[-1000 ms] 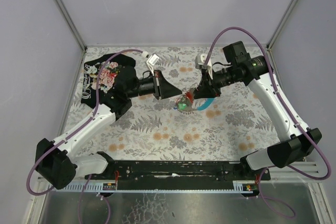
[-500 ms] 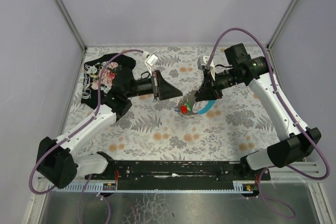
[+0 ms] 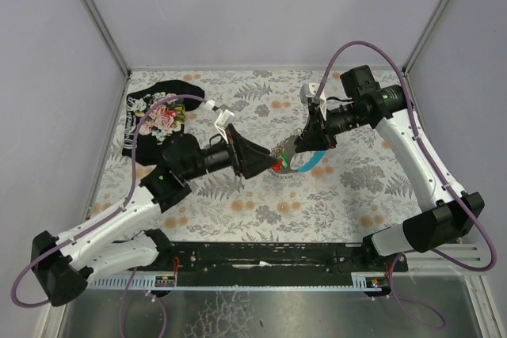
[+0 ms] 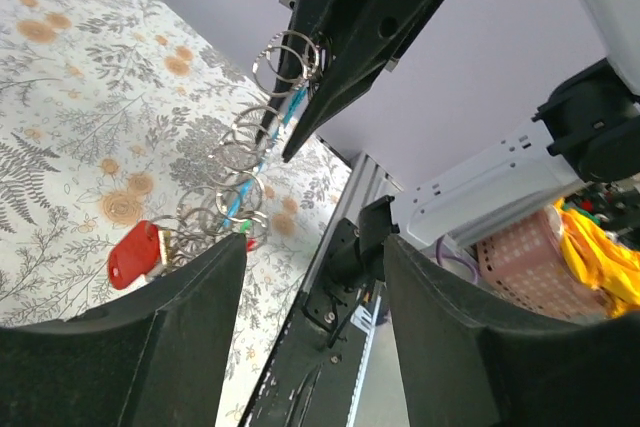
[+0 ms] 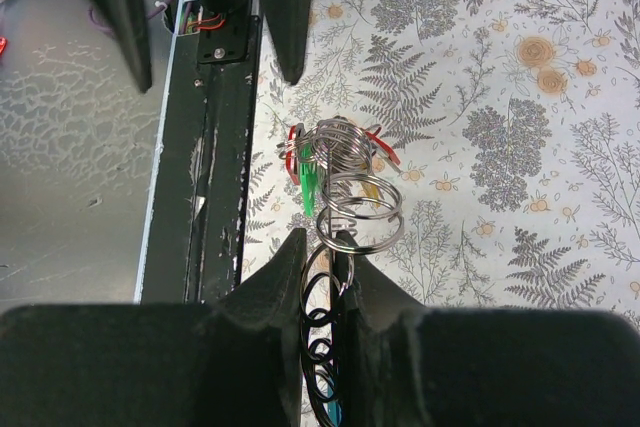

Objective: Remove the keys from the keyring
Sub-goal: Pick up the key from the keyring.

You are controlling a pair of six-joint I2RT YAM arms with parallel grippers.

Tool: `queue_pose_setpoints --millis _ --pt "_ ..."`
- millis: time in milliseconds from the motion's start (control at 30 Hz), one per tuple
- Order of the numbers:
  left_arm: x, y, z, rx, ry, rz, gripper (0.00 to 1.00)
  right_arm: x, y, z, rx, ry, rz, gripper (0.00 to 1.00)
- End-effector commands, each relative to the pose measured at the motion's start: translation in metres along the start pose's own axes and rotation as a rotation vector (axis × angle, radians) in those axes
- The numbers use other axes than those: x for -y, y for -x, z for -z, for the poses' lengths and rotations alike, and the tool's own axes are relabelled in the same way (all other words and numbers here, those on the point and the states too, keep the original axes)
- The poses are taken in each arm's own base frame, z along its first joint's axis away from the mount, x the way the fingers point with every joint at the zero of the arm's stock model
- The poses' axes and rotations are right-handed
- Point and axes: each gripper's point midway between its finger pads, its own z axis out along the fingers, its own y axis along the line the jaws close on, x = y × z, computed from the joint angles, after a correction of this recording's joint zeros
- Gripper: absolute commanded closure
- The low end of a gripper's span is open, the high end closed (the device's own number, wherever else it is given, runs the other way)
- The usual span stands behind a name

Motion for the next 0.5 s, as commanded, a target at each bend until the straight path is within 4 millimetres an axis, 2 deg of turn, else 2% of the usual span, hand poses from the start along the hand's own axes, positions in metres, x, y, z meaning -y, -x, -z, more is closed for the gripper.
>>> queue_pose_setpoints --millis 0,67,167,267,467 --pt "-0.027 0.006 0.003 0.149 0.278 -0.082 0.43 -0.005 0.013 0.001 0.058 0.022 0.018 1.00" --pt "-0.031 0.001 0.002 0.170 0.344 -0.085 0.43 -0.003 0.013 0.001 0.058 0.020 0.014 1.00" --pt "-0.041 -0.002 -0.003 0.177 0.436 -0.066 0.51 -0.002 0.012 0.000 0.056 0.016 0.007 1.00" --pt "-0.047 -0.008 -0.012 0.140 0.485 -0.061 0.55 -0.001 0.011 0.000 0.053 0.010 0.005 1.00" --pt "-0.045 -0.015 -0.016 0.110 0.486 -0.064 0.57 0.000 0.010 0.001 0.049 0.001 0.006 1.00"
